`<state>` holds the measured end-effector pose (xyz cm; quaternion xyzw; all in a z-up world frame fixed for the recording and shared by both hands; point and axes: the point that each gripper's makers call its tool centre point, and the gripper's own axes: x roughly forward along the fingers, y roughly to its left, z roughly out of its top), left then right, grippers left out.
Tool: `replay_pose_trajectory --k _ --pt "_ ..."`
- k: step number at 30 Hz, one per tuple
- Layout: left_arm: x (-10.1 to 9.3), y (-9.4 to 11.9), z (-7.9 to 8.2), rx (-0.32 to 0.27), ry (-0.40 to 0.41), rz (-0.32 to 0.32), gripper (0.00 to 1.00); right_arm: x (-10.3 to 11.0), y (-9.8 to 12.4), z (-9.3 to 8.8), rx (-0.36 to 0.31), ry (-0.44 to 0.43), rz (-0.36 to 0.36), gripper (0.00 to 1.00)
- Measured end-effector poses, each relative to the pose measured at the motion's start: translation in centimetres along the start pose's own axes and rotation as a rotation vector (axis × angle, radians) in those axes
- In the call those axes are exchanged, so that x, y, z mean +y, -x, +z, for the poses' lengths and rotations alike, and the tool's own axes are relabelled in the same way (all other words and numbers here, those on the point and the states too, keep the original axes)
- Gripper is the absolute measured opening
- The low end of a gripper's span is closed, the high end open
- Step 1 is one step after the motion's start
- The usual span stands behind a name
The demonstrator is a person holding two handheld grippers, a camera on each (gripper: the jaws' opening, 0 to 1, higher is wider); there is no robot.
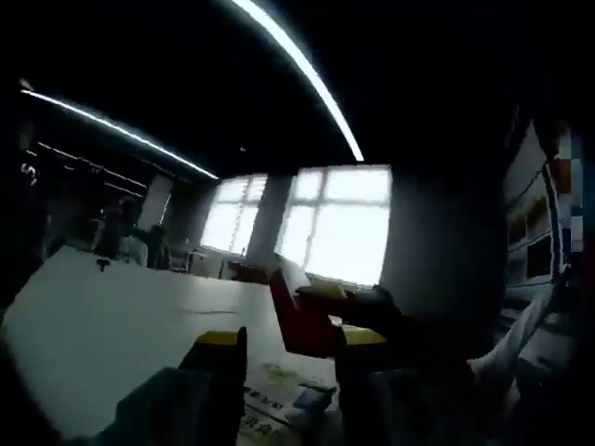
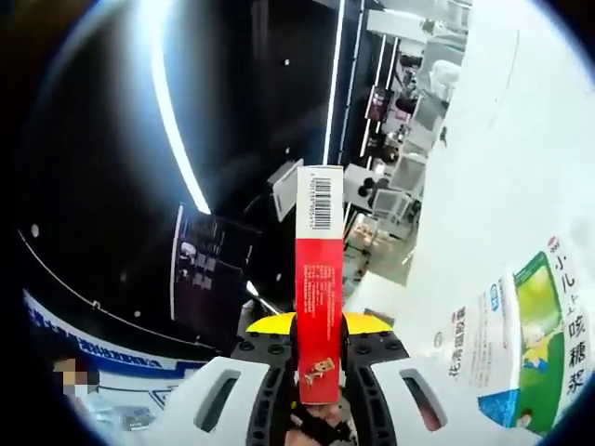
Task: Arrange the small medicine boxes into an aligned row inside the storage area until every box is upright, visible, and separated from the surrounding clutter.
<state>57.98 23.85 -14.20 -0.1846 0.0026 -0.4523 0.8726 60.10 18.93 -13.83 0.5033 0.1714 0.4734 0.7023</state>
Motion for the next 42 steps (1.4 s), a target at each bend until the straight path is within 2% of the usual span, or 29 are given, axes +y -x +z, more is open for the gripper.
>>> replay_pose_trajectory --k 2,7,11,13,16,20,25,31,34,37,42 --pt "0.0 0.0 -0.2 0.001 0.047 -0.013 0.38 0.0 -0.1 -0.1 0.005 -0.008 -0.002 0.16" --pt "-0.4 -0.3 -0.4 -0.009 0.078 -0.029 0.39 0.7 -0.1 -1.2 0.06 0.009 0.013 0.16" --pt "-1.6 -1.1 -0.7 -0.006 0.182 -0.091 0.39 1.1 0.1 -1.7 0.076 0.006 0.025 0.16" --pt "-2.0 -1.3 -0.9 -0.001 0.209 -0.111 0.38 1.4 0.0 -1.7 0.082 0.008 0.04 0.16" --pt "-2.2 -1.4 -1.2 0.006 0.243 -0.121 0.37 2.0 -0.3 -2.0 0.118 0.007 0.075 0.16" --pt "-3.0 -1.3 -2.0 0.036 0.3 -0.153 0.3 2.2 -0.6 -2.3 0.15 0.035 0.078 0.16" --pt "-3.9 -1.5 -2.4 0.042 0.318 -0.198 0.23 2.5 -0.3 -2.2 0.156 0.056 0.073 0.16" --pt "-6.0 -2.0 -4.1 0.108 0.348 -0.252 0.21 2.7 0.2 -1.9 0.185 0.101 0.09 0.16" --pt "-6.8 -1.8 -4.6 0.134 0.323 -0.265 0.2 3.0 0.0 -2.1 0.193 0.101 0.097 0.16" --pt "-6.6 -1.7 -4.5 0.129 0.308 -0.266 0.2 3.2 0.1 -2.2 0.201 0.111 0.102 0.16" --pt "-6.3 -1.6 -4.0 0.101 0.351 -0.271 0.22 3.0 0.4 -1.6 0.197 0.128 0.092 0.16"
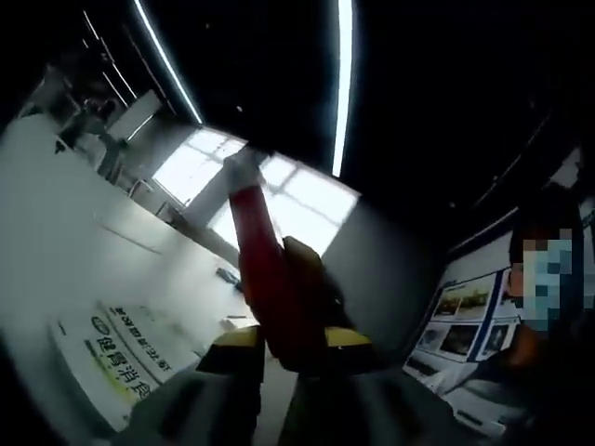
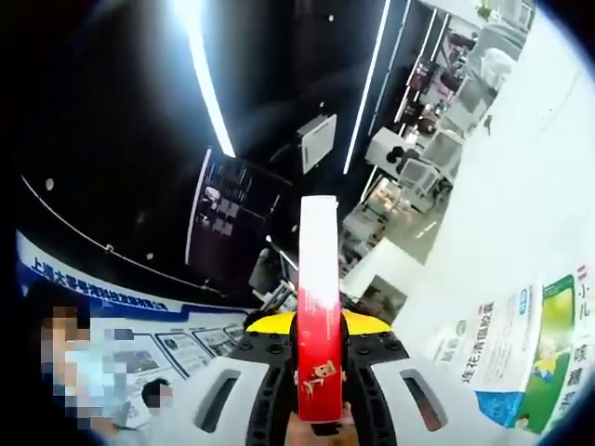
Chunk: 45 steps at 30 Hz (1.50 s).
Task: Arrange the small medicine boxes into an aligned row inside the storage area until every box is upright, visible, and separated from the surrounding clutter.
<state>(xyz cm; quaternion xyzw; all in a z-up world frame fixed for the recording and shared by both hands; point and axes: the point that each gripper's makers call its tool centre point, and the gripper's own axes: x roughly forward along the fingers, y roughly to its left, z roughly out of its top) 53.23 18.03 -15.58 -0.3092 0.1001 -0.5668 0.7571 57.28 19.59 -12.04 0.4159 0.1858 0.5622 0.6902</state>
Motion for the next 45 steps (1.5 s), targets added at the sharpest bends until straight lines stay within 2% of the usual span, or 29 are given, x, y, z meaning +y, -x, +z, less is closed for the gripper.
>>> replay_pose_trajectory --k 4,10,14,20,25,29,33,38,41,45 --pt "-0.3 0.1 0.3 -0.008 0.017 -0.018 0.27 0.0 0.2 0.1 -0.003 0.012 -0.002 0.16" --pt "-0.6 0.7 0.8 -0.02 0.015 -0.015 0.28 0.8 -0.5 -1.8 0.077 0.044 0.023 0.16" --pt "-0.6 0.4 1.2 -0.028 0.021 -0.018 0.28 1.2 -0.5 -2.5 0.1 0.044 0.025 0.16" --pt "-0.7 0.0 0.3 0.004 0.026 -0.031 0.21 1.3 -0.5 -2.4 0.103 0.055 0.024 0.16" --pt "-0.5 0.3 0.3 -0.018 0.056 -0.016 0.18 1.4 -0.9 -2.6 0.115 0.076 0.03 0.16" --pt "-0.6 0.5 1.1 -0.079 0.093 -0.038 0.16 1.9 -0.9 -2.1 0.118 0.15 0.031 0.18" --pt "-0.7 0.6 1.2 -0.079 0.111 -0.054 0.16 2.1 -0.6 -0.7 0.096 0.225 0.021 0.24" --pt "-0.4 0.8 0.6 -0.079 0.126 -0.049 0.15 2.5 -0.9 0.4 0.104 0.3 0.033 0.24" --pt "-0.4 0.8 0.7 -0.083 0.124 -0.044 0.16 2.3 -1.1 0.1 0.119 0.304 0.025 0.24" --pt "-0.7 0.8 1.0 -0.093 0.118 -0.061 0.16 1.7 -1.3 -1.4 0.172 0.298 0.023 0.24"
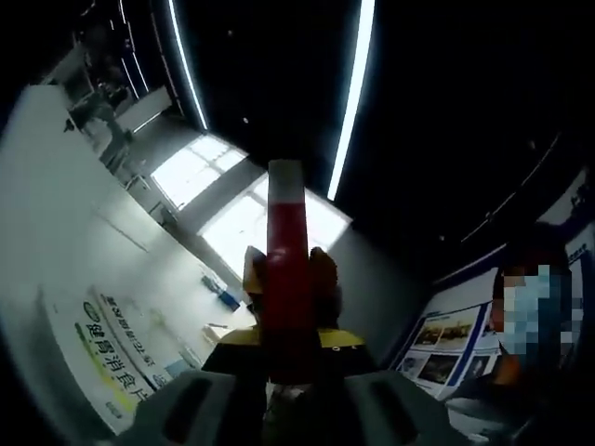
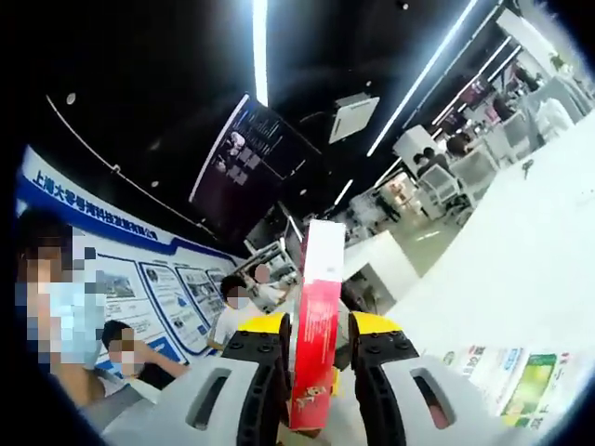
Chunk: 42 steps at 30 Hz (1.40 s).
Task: Arrange the small medicine boxes into an aligned row inside the storage area until every box is upright, visible, and separated from the surrounding clutter.
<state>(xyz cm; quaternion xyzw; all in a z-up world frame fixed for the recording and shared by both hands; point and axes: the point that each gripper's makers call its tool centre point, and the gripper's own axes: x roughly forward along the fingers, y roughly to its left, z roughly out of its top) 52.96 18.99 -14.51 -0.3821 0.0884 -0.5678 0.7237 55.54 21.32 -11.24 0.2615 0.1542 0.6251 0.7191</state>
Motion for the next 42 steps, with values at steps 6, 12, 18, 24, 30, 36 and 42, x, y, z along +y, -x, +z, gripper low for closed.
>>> replay_pose_trajectory --k 6,12,18,24,30,36,42 --pt "0.1 0.0 0.1 -0.001 -0.005 -0.004 0.16 0.5 -0.5 -0.6 0.044 -0.06 0.045 0.16" --pt "0.2 -0.2 -0.1 0.005 -0.081 0.011 0.17 0.5 -0.2 -0.7 0.075 -0.072 0.024 0.15" --pt "0.5 -0.3 0.0 0.037 -0.252 0.04 0.19 0.0 1.2 0.2 0.065 -0.04 -0.031 0.15" --pt "2.7 1.3 0.8 0.093 -0.541 0.252 0.28 -3.4 4.5 1.2 0.086 -0.027 -0.224 0.15" --pt "3.7 2.4 1.7 0.152 -0.689 0.353 0.31 -5.0 7.9 1.2 0.134 0.037 -0.379 0.15" --pt "4.8 4.2 1.6 0.225 -0.753 0.435 0.34 -7.4 10.4 -0.1 0.295 0.22 -0.595 0.15" --pt "5.3 6.4 2.4 0.224 -0.772 0.512 0.39 -8.3 11.6 -1.4 0.378 0.3 -0.71 0.15"
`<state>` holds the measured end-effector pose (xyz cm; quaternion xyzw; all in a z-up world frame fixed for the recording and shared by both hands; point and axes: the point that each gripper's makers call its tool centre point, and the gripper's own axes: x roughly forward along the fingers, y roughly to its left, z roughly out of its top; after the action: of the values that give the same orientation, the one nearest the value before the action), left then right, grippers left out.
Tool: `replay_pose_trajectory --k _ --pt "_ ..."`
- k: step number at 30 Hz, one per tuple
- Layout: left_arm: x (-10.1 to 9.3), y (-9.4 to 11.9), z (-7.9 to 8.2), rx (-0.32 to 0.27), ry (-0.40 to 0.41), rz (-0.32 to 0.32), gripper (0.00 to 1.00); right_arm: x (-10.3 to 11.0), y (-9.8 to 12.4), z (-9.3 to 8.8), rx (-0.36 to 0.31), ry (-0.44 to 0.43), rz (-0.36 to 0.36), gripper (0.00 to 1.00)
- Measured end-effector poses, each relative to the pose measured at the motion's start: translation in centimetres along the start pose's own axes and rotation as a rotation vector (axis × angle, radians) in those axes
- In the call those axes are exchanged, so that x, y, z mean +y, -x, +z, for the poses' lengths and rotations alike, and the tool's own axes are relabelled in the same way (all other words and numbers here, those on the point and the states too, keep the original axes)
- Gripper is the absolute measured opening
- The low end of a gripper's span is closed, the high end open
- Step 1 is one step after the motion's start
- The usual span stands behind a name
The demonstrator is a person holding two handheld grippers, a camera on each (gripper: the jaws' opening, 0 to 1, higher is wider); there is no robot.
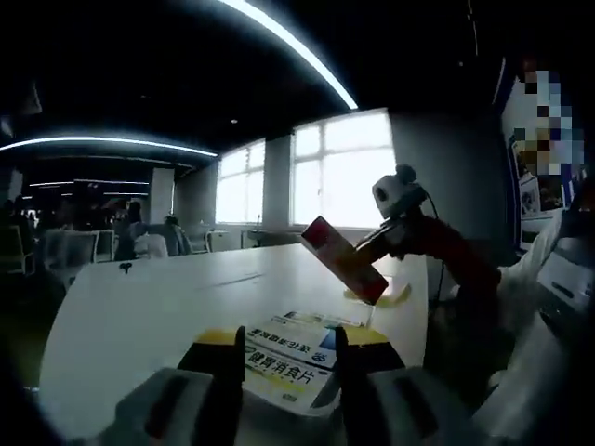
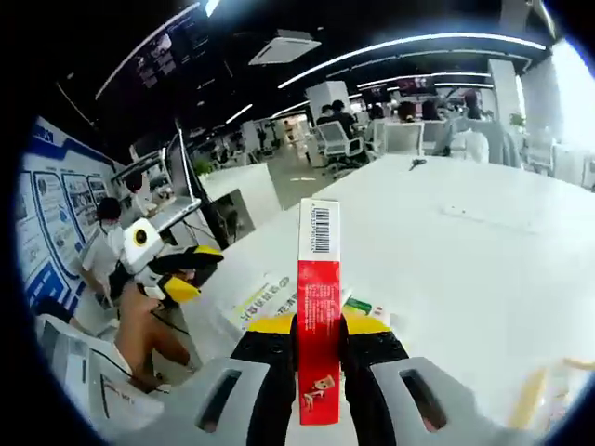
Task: Arrange the small medicine boxes into an aligned row inside the storage area until every box is upright, visible, and separated from the surrounding clutter.
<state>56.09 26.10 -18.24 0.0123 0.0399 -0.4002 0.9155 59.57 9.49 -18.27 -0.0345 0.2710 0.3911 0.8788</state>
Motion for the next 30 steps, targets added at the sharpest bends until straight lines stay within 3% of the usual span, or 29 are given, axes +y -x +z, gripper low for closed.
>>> replay_pose_trajectory --k 7,12,16,30 --pt "1.6 1.8 -1.2 0.053 -0.041 0.087 0.44 -2.2 0.6 -1.0 -0.003 -0.006 -0.18 0.15" --pt "2.6 2.9 -2.1 0.075 -0.034 0.137 0.49 -2.4 0.3 -0.3 -0.048 -0.032 -0.233 0.15" --pt "3.1 3.6 -2.3 0.084 -0.027 0.155 0.52 -2.5 0.0 -0.5 -0.016 -0.029 -0.269 0.15" --pt "4.7 4.5 -2.7 0.101 -0.026 0.226 0.74 -3.3 0.7 0.2 0.0 -0.031 -0.377 0.15"
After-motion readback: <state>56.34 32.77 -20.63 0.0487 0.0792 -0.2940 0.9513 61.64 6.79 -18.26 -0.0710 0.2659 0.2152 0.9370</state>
